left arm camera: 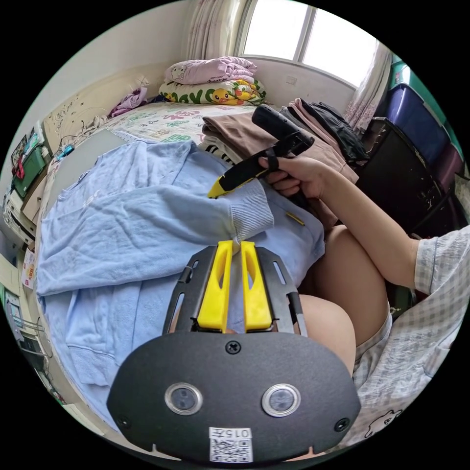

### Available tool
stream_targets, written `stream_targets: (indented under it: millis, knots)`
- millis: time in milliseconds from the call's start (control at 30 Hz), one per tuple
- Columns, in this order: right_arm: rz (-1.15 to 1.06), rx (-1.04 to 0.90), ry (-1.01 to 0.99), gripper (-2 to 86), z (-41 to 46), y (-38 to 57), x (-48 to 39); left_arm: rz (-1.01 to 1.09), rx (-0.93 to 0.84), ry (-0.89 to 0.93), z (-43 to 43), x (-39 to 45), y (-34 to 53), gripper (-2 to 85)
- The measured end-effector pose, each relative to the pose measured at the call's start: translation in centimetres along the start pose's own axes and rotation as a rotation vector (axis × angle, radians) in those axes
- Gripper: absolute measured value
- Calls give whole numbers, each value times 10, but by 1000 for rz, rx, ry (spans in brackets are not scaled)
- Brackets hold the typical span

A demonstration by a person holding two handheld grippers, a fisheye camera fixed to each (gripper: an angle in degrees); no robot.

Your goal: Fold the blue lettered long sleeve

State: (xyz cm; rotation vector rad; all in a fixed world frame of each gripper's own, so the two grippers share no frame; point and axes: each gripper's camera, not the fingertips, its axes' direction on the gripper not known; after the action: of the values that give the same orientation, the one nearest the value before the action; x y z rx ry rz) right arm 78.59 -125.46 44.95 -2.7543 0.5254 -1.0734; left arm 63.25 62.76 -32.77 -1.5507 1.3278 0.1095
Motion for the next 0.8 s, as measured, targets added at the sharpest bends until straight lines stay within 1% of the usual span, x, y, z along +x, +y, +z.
stream_targets:
  millis: [167,233,267,333,367,500,633,700,767,800]
  knots:
    - [6,147,109,8,-4,17,4,3,27,-5,-20,1,-5,11]
    - [1,133,192,6,10,18,1,18,19,3,-24,1,-10,11]
    - [-7,97,271,5,27,15,-4,19,2,1,-22,1,-11,11]
    - [-20,49,375,5,54,10,-8,39,-63,-3,-10,1,-15,12]
    - [-28,33,414,5,67,9,-9,37,-50,-5,-11,1,-14,13]
    - [-32,29,438,10,92,11,-1,16,-32,21,-17,-8,-11,20]
    - [-29,68,378,31,104,21,13,3,-6,87,-33,-28,-9,51]
    - [-47,139,335,47,96,32,12,-16,41,112,-54,-51,-2,66]
    - [-80,260,345,57,79,42,-1,-63,99,75,-82,-86,6,70]
    - [-93,310,383,60,74,39,-10,-103,136,20,-103,-116,11,70]
